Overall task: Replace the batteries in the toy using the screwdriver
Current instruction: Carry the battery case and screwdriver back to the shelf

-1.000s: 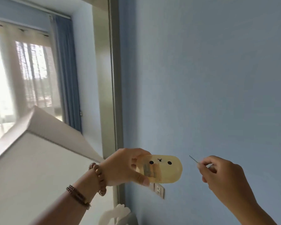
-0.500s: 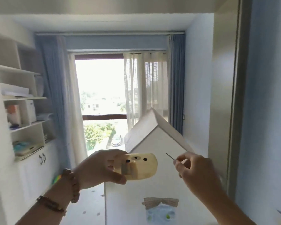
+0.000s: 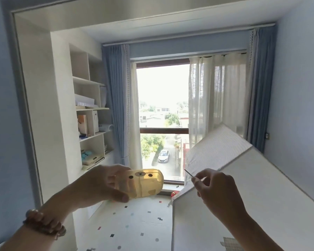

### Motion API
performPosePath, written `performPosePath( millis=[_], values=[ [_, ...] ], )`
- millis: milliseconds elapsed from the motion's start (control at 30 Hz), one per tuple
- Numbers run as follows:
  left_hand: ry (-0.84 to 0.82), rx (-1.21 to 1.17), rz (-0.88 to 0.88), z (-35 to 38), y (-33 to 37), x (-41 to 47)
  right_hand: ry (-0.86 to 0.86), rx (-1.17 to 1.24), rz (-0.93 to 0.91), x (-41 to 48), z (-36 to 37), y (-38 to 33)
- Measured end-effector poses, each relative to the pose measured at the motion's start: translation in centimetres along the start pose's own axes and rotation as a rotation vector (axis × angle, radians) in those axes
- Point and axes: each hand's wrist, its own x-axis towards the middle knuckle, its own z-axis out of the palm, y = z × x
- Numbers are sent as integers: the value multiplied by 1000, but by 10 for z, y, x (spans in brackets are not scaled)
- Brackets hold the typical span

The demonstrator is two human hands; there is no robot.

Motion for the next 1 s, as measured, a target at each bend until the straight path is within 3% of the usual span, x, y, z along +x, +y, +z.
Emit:
performPosePath(
  millis=[400, 1000],
  values=[
    [-24, -28, -37, -43, -111, 118, -83, -24, -34, 123, 140, 2],
    [-20, -17, -5, -137, -263, 397, -98, 18, -9, 378, 370, 27]
  ],
)
